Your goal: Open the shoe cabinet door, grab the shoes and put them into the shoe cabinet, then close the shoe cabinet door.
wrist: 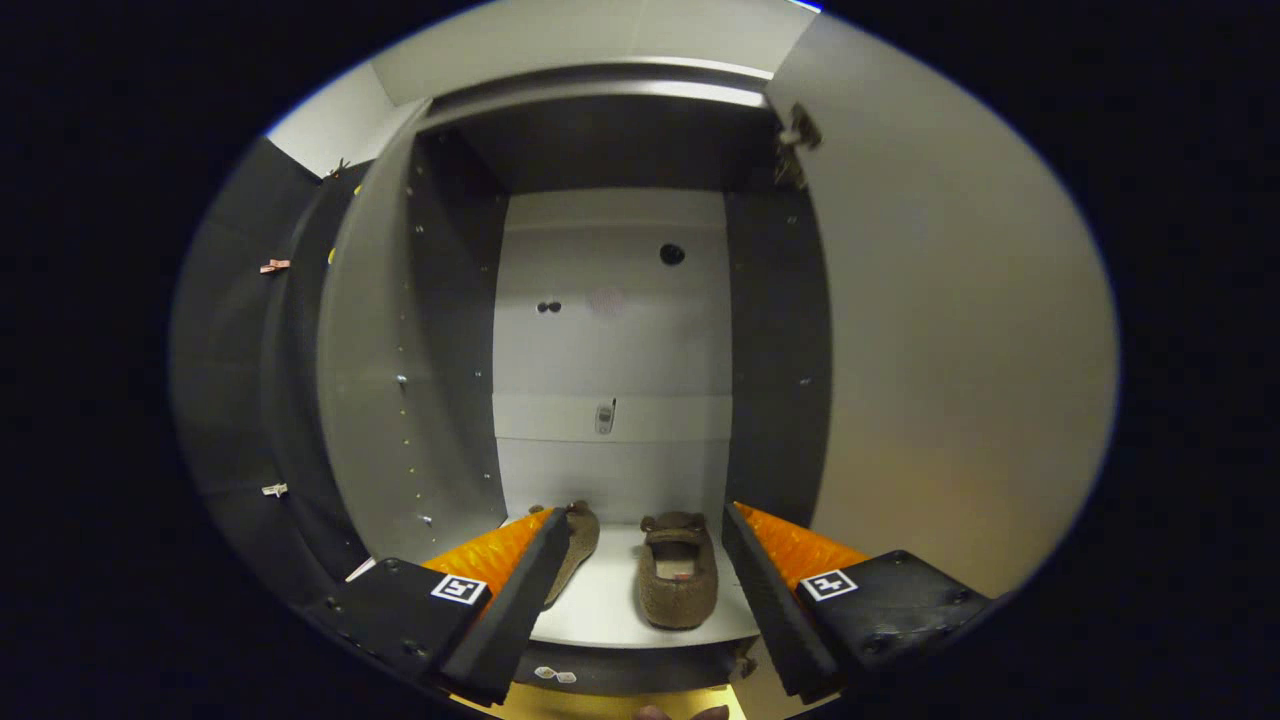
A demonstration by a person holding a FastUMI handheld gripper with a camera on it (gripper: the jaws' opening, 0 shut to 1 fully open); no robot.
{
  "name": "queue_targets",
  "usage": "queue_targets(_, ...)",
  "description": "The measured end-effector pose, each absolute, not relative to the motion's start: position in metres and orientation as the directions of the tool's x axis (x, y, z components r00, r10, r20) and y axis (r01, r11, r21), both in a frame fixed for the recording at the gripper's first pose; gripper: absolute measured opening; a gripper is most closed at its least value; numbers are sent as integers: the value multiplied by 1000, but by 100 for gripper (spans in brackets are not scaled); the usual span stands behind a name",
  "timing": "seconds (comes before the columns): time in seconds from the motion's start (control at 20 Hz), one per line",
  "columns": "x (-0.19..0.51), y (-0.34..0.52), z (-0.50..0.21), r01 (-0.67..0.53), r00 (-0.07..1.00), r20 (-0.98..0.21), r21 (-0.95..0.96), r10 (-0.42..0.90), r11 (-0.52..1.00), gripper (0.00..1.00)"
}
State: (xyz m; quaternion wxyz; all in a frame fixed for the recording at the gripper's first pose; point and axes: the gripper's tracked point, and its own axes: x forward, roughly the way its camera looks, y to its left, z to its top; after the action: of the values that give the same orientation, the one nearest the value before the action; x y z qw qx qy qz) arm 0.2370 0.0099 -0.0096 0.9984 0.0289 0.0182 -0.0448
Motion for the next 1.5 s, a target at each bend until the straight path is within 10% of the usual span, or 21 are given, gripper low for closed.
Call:
queue_targets(1.05,-73,-74,98,-22,998,67,141,12,990,96)
queue_targets(1.5,-91,-218,78,251,965,33,168,-260,953,98)
